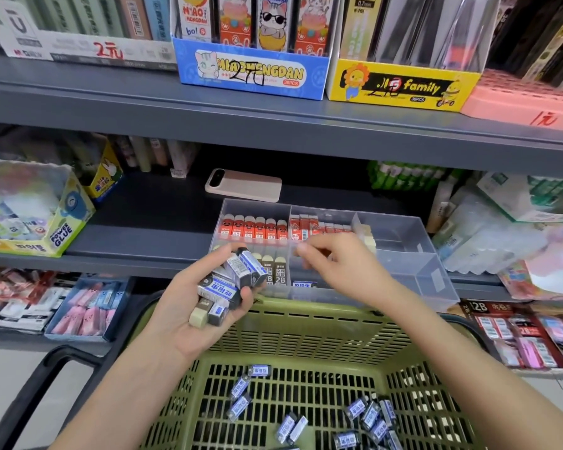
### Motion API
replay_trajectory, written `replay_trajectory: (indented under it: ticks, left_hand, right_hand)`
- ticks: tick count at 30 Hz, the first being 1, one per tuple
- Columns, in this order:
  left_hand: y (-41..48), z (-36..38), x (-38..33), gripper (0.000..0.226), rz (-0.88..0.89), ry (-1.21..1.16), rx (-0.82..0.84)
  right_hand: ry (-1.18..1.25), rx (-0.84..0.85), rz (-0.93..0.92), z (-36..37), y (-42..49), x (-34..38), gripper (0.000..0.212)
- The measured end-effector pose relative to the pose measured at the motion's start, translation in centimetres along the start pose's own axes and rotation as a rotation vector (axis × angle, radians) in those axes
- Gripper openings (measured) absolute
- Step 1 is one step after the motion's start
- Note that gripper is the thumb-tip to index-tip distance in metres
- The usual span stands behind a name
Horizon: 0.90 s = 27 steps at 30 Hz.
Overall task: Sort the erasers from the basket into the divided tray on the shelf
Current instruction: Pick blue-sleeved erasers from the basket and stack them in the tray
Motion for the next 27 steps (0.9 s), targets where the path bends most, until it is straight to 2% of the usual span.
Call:
replay_trajectory:
  ticks: [2,3,7,11,14,17,19,23,25,27]
  left_hand:
    - [-0.1,0.3,-0.6,0.026,0.088,0.03,-0.005]
    - [-0.3,0.6,-0.8,0.023,0.13,0.049,0.001]
    - [-0.5,1.4,-0.9,0.013,0.213,0.121,0.029]
    - [-0.6,1.6,-0.7,0.02,0.205,0.126,0.022]
    - [-0.7,2.0,-1.1,0.022,0.228,0.168,0.021]
    - [-0.6,2.3,-1.9,0.023,0.266,0.186,0.036]
    - [-0.6,2.0,-2.4,0.026,0.273,0.163,0.033]
    - [-0.7,1.9,-2.7,0.03,0.283,0.148,0.032]
    - [-0.8,2.1,-3.0,0.031,0.294,0.166,0.034]
    - [-0.8,2.2,-3.3,0.029,0.306,0.176,0.038]
  right_hand:
    - [0.429,0.001,0.058,-0.3,-1.0,2.2,0.033]
    - [0.533,0.043,0.083,0.2,-1.6,3.2,0.025]
    - [0.673,0.121,0.219,1.8,-2.9,4.0,0.014]
    - [0.842,0.096,0.288,1.5,-3.0,3.5,0.003]
    - [0.8,0.043,0.291,0.8,-2.5,2.8,0.011]
    - [0.72,-0.155,0.356,-1.9,-1.6,-0.2,0.021]
    - [0.521,-0.24,0.396,-3.3,-1.3,-2.5,0.02]
    - [-0.101,-0.148,0.29,-2.2,-0.5,-3.2,0.021]
    - [-0.225,-0.096,0.273,-1.0,-0.3,-3.1,0.026]
    - [-0.238,-0.041,0.288,0.2,0.0,-3.4,0.029]
Point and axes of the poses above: each hand's wrist, its own y-axis towards the middle knuckle, its own z-axis out of the palm, x = y × z, the point moved 10 cm from there along y, towards the middle knuckle, and after that the axes turned 8 degrees about -x, right-handed, at the moved point
